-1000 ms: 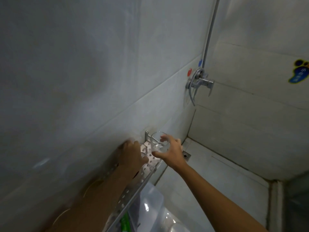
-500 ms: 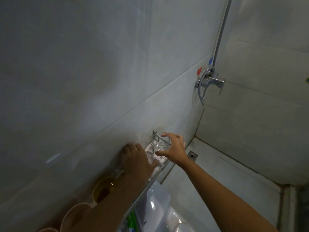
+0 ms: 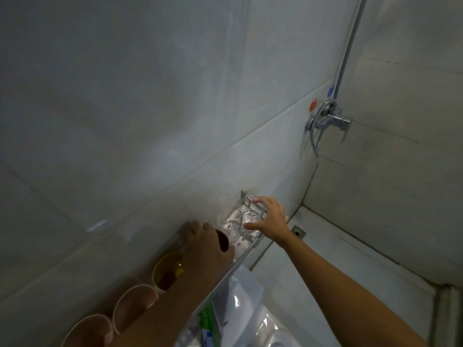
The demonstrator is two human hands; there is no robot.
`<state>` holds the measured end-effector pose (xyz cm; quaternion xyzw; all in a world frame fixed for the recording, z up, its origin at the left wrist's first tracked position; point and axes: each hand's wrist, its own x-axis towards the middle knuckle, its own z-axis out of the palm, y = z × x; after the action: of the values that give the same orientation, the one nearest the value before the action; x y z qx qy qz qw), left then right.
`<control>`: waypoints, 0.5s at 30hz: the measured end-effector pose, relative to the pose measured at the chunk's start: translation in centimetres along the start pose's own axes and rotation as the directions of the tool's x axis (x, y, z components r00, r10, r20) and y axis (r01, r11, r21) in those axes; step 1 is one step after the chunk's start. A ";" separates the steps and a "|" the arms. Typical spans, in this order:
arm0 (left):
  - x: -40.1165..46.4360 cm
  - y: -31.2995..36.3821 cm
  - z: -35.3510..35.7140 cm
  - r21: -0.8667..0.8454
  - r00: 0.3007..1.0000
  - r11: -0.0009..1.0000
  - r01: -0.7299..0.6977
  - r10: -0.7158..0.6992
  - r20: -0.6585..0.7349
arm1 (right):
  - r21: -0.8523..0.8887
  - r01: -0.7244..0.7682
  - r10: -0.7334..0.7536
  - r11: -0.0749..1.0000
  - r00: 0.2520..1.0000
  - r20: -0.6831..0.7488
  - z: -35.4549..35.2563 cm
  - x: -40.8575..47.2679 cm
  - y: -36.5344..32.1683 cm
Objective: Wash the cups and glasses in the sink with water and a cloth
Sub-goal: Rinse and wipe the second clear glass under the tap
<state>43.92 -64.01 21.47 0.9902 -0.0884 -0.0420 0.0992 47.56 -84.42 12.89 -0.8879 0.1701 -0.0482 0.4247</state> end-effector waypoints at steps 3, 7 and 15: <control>-0.4 -0.3 0.1 -0.070 1.000 0.998 -0.008 0.009 0.013 | 0.015 -0.010 0.010 1.000 1.000 -0.004 0.0 -0.2 0.1; -0.9 -0.8 -0.1 -0.133 0.999 0.990 -0.043 0.041 -0.013 | 0.096 -0.053 0.055 0.994 0.998 -0.014 -0.3 -1.6 0.6; -2.0 -1.0 -1.2 -0.185 0.972 0.965 -0.185 0.153 -0.176 | 0.094 0.092 -0.061 0.991 0.955 -0.290 0.0 -7.3 -0.7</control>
<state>42.27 -62.45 22.54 0.9642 -0.1597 0.0378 0.2084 40.93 -81.51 13.82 -0.8536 0.1927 -0.2016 0.4400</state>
